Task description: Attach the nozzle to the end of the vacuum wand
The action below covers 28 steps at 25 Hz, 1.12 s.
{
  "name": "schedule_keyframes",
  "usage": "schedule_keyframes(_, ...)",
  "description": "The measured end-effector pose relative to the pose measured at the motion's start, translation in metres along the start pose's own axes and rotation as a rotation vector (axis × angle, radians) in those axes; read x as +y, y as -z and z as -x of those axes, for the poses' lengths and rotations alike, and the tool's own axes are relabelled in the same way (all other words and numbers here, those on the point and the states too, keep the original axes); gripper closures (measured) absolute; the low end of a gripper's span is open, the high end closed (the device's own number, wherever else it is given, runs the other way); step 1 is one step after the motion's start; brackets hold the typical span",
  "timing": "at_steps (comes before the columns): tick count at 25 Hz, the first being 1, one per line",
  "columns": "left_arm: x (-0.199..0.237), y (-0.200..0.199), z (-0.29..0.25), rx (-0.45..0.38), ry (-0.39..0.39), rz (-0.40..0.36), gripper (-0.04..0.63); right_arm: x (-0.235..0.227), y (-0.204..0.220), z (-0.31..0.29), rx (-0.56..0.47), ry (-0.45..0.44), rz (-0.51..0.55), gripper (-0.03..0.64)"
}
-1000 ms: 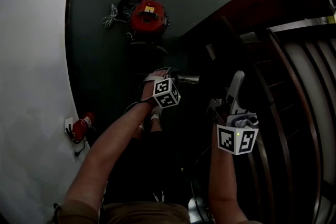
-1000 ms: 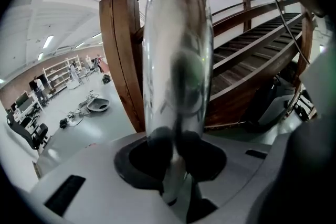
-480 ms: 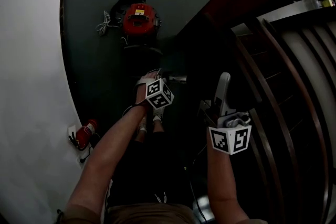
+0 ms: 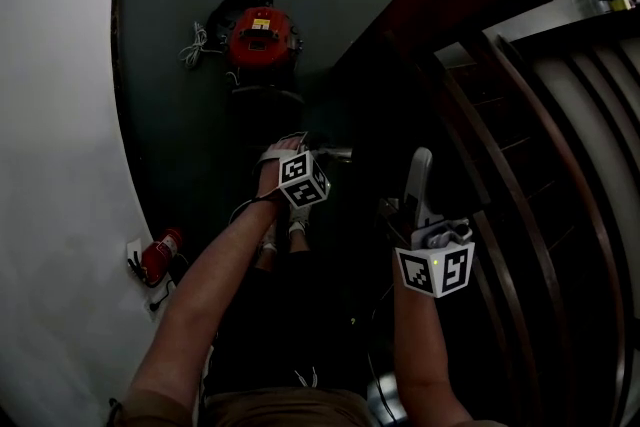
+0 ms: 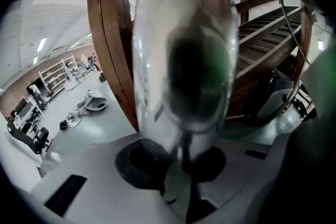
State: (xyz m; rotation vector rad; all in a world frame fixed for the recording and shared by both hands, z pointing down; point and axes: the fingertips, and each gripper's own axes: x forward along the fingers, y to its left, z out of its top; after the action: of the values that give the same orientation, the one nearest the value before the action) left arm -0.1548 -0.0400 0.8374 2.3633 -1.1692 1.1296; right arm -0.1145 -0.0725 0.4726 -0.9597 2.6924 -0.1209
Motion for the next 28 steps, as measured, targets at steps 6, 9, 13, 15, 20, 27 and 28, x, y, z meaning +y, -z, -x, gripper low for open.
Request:
schedule_keyframes(6,0.001,-0.002,-0.010,0.022,-0.004,-0.036,0.506,-0.010,0.008,-0.013,0.042,-0.033,-0.020,0.448)
schedule_keyframes(9,0.000,-0.003,-0.007,0.011,0.012,-0.019,0.505,-0.011,0.007,-0.003,0.004,-0.026,-0.025,0.448)
schedule_keyframes(13,-0.005,-0.008,-0.011,0.013,0.020,-0.054,0.508,-0.016,0.007,-0.004,-0.004,-0.040,-0.035,0.448)
schedule_keyframes(15,-0.001,-0.009,-0.012,0.012,0.023,-0.054,0.508,-0.018,0.007,-0.004,0.010,-0.036,-0.048,0.448)
schedule_keyframes(20,-0.006,-0.009,-0.010,0.006,0.028,-0.064,0.509,-0.019,0.008,0.002,0.034,-0.055,-0.067,0.448)
schedule_keyframes(27,-0.009,-0.018,-0.028,0.028,0.088,-0.104,0.509,-0.047,0.015,-0.005,0.085,-0.048,-0.108,0.448)
schedule_keyframes(28,-0.014,-0.019,-0.032,0.030,0.111,-0.109,0.509,-0.054,0.017,0.001,0.084,-0.033,-0.118,0.448)
